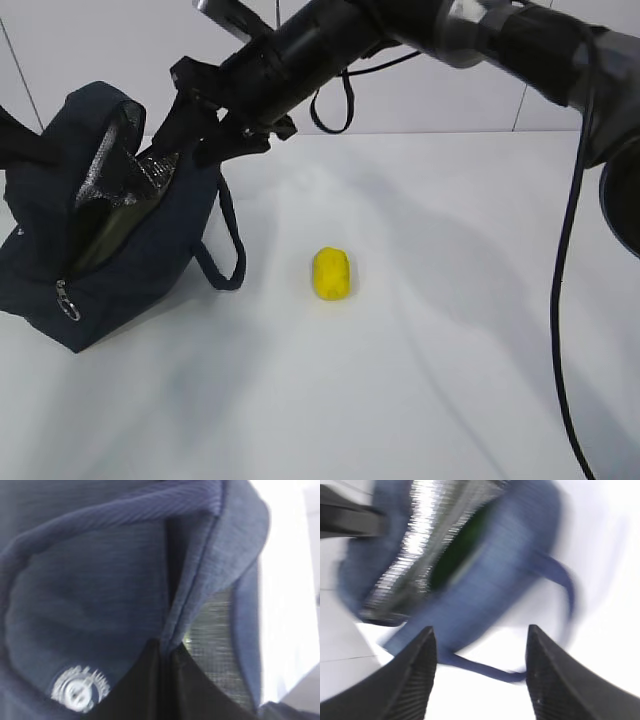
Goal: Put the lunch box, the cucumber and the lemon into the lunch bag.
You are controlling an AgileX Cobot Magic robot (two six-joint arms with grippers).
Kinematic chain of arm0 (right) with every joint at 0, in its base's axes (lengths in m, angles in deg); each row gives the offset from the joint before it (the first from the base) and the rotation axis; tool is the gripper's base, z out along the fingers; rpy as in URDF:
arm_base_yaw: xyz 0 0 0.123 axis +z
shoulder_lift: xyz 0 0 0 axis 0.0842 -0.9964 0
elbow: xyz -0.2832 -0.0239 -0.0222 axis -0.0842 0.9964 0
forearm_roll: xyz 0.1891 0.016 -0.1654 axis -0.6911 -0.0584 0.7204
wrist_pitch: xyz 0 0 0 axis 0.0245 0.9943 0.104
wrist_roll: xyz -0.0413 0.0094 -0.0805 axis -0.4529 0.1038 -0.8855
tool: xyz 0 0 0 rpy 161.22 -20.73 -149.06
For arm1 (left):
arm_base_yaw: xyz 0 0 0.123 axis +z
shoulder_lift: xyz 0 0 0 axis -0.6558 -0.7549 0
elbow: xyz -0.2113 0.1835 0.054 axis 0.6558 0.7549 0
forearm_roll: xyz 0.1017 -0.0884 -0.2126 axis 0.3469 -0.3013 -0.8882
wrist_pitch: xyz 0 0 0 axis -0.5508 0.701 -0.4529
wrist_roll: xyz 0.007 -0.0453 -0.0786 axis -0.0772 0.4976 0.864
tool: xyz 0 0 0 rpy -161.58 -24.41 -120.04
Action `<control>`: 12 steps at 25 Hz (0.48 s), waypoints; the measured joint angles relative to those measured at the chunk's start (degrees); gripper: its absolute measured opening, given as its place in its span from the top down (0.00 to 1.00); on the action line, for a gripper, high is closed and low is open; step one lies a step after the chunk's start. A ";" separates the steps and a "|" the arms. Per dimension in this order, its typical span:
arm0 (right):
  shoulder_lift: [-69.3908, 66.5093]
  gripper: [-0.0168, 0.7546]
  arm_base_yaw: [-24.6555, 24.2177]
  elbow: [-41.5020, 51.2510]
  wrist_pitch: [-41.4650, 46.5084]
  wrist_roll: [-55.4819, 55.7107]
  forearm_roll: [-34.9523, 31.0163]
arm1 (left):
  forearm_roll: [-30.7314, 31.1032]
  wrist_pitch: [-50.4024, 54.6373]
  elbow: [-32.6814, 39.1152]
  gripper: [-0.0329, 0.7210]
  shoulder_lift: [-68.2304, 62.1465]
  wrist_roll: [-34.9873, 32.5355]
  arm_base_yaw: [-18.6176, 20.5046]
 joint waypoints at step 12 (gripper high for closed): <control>0.00 0.43 1.00 -7.02 1.05 15.77 21.23 | 9.24 1.61 -0.09 0.97 0.00 8.70 6.47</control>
